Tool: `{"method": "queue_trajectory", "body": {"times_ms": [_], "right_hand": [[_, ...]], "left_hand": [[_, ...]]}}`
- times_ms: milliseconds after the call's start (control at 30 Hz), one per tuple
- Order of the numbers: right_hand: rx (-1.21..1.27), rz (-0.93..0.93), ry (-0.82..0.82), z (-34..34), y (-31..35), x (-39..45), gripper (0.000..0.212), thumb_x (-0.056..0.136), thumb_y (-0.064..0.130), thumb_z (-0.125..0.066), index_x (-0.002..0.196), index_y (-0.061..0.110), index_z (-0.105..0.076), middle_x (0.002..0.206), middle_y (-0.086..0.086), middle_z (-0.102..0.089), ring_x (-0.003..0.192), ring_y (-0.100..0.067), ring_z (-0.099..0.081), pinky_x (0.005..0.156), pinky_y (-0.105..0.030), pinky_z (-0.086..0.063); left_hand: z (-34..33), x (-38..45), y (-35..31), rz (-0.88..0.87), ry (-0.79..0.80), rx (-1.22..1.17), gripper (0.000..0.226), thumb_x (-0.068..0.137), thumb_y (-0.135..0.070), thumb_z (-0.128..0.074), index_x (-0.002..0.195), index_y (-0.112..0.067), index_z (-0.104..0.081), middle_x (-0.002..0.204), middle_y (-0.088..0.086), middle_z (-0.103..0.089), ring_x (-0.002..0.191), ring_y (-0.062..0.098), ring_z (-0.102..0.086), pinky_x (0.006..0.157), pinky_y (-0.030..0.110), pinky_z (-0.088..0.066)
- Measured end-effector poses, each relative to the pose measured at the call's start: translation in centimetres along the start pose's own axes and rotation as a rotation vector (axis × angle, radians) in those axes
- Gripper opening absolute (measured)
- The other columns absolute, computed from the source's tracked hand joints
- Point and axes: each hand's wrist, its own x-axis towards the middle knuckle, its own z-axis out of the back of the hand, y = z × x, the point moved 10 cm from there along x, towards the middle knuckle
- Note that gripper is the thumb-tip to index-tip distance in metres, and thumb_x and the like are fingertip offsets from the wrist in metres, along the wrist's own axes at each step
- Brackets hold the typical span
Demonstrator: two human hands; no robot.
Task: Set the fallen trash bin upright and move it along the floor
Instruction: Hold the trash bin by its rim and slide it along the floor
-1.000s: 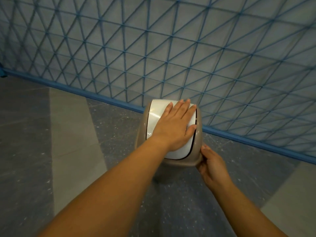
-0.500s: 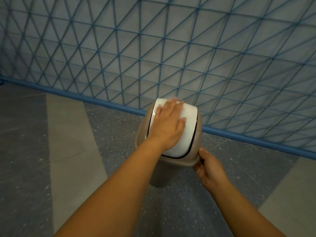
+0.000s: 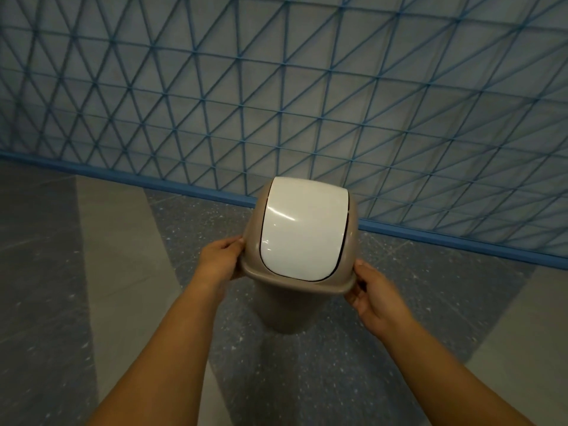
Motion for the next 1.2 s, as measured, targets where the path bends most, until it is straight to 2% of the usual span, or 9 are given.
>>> {"method": "queue_trajectory", "body": {"times_ms": [200, 333, 467, 700, 800, 867, 967, 1067, 1200], "right_hand": [[0.046, -0.021, -0.043, 0.6, 0.1, -0.3, 0.016, 0.093, 0.017, -0.053, 0.088, 0.013, -0.068, 0.072, -0.002, -0.068, 0.066, -0.011, -0.06, 0.053, -0.022, -0.053], [0.035, -0.002, -0.05, 0.8, 0.4, -0.8, 0.019, 0.091, 0.013, -0.052, 0.078, 0.014, -0.067, 0.056, 0.003, -0.065, 0.056, -0.009, -0.058, 0.056, -0.024, -0.051], [0.008, 0.038, -0.032, 1.2, 0.7, -1.1, 0.022, 0.091, 0.012, -0.05, 0.082, 0.015, -0.07, 0.061, 0.002, -0.065, 0.06, -0.01, -0.058, 0.061, -0.027, -0.049], [-0.054, 0.171, -0.112, 3.5, 1.5, -1.2, 0.024, 0.093, 0.014, -0.05, 0.079, 0.016, -0.069, 0.058, 0.003, -0.065, 0.057, -0.008, -0.059, 0.068, -0.033, -0.051], [-0.075, 0.223, -0.171, 4.5, 2.1, -0.8, 0.021, 0.093, 0.017, -0.051, 0.093, 0.014, -0.072, 0.081, -0.007, -0.069, 0.076, -0.018, -0.063, 0.079, -0.041, -0.054], [-0.076, 0.248, -0.236, 5.4, 2.5, -0.3, 0.023, 0.093, 0.019, -0.053, 0.105, 0.014, -0.07, 0.094, -0.008, -0.072, 0.086, -0.021, -0.065, 0.079, -0.04, -0.056], [-0.107, 0.318, -0.347, 6.9, 3.4, 0.2, 0.03, 0.093, 0.025, -0.054, 0.12, 0.019, -0.065, 0.093, -0.001, -0.07, 0.082, -0.016, -0.063, 0.071, -0.031, -0.052], [-0.192, 0.424, -0.388, 7.4, 4.8, 0.8, 0.033, 0.095, 0.027, -0.05, 0.127, 0.023, -0.059, 0.079, 0.001, -0.063, 0.067, -0.01, -0.053, 0.062, -0.025, -0.046], [-0.297, 0.512, -0.4, 7.3, 6.8, 2.4, 0.04, 0.095, 0.032, -0.048, 0.135, 0.023, -0.051, 0.106, -0.006, -0.063, 0.087, -0.012, -0.056, 0.081, -0.033, -0.049]], "left_hand": [[-0.4, 0.0, 0.8, 0.105, 0.083, -0.067, 0.03, 0.092, -0.021, -0.056, 0.113, -0.001, -0.064, 0.089, 0.013, -0.065, 0.07, 0.02, -0.059, 0.061, 0.032, -0.051], [-0.7, -0.4, 0.8, 0.131, 0.16, -0.019, 0.019, 0.094, -0.02, -0.052, 0.102, -0.009, -0.065, 0.079, 0.007, -0.063, 0.068, 0.018, -0.058, 0.057, 0.03, -0.05], [-1.2, -1.3, 0.9, 0.162, 0.258, 0.036, 0.019, 0.096, -0.017, -0.047, 0.089, -0.012, -0.064, 0.076, 0.007, -0.061, 0.069, 0.018, -0.058, 0.046, 0.024, -0.056], [-3.0, -1.5, 1.0, 0.18, 0.325, 0.074, 0.02, 0.097, -0.016, -0.045, 0.093, -0.012, -0.064, 0.082, 0.008, -0.063, 0.074, 0.019, -0.061, 0.054, 0.028, -0.059], [-4.5, -1.4, 0.9, 0.162, 0.325, 0.046, 0.021, 0.097, -0.016, -0.046, 0.09, -0.012, -0.065, 0.083, 0.007, -0.063, 0.075, 0.019, -0.06, 0.055, 0.029, -0.058], [-5.5, -0.8, 0.7, 0.144, 0.311, 0.043, 0.02, 0.097, -0.017, -0.047, 0.099, -0.009, -0.065, 0.086, 0.007, -0.064, 0.075, 0.018, -0.061, 0.051, 0.027, -0.058], [-7.0, 0.2, 0.2, 0.108, 0.283, 0.05, 0.028, 0.095, -0.02, -0.05, 0.116, -0.007, -0.063, 0.096, 0.01, -0.067, 0.077, 0.019, -0.063, 0.05, 0.025, -0.058], [-8.6, 0.9, -0.5, 0.068, 0.251, 0.041, 0.028, 0.094, -0.021, -0.052, 0.116, -0.007, -0.062, 0.092, 0.009, -0.067, 0.072, 0.02, -0.063, 0.045, 0.025, -0.055], [-10.1, 2.3, -1.8, 0.013, 0.182, 0.039, 0.024, 0.094, -0.022, -0.054, 0.112, -0.008, -0.063, 0.087, 0.007, -0.065, 0.071, 0.021, -0.06, 0.058, 0.031, -0.052]]}}
